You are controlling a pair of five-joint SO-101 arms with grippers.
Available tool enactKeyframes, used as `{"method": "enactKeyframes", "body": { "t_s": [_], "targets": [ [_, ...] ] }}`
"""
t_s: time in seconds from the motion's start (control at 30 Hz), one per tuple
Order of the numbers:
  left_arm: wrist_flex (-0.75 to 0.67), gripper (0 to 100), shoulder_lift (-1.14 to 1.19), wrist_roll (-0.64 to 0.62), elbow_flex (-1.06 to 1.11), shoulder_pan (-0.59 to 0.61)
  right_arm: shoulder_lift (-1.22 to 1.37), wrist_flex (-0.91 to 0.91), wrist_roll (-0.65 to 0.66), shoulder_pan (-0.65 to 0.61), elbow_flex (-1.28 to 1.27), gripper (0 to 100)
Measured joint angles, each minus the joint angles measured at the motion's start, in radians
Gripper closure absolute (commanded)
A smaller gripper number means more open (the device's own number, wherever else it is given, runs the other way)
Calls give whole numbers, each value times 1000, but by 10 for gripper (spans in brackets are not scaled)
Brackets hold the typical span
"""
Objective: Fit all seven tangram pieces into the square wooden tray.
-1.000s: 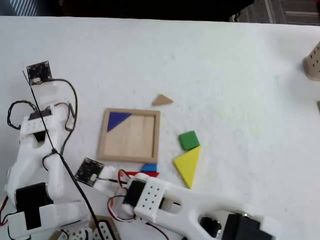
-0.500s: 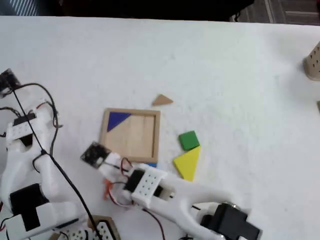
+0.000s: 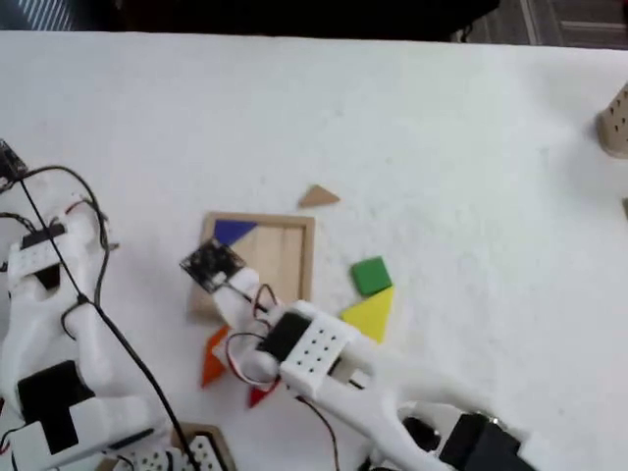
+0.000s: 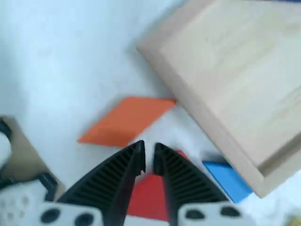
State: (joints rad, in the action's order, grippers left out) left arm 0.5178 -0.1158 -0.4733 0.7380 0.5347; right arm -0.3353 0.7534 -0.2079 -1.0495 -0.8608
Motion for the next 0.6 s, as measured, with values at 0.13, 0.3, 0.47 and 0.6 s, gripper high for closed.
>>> {"method": "enactKeyframes", "body": {
  "t_s": [0.13, 0.3, 0.47, 0.6],
  "targets": [
    [0, 976, 0, 0, 0, 0, 60, -92, -78, -51, 2, 789],
    [-20, 976, 0, 0, 0, 0, 207, -109, -183, -84, 74, 735],
    [-37, 976, 0, 0, 0, 0, 334, -3, -287, -141, 221, 669],
    [-37, 976, 0, 0, 0, -2, 427, 17, -313, -155, 304, 669]
  ]
}}
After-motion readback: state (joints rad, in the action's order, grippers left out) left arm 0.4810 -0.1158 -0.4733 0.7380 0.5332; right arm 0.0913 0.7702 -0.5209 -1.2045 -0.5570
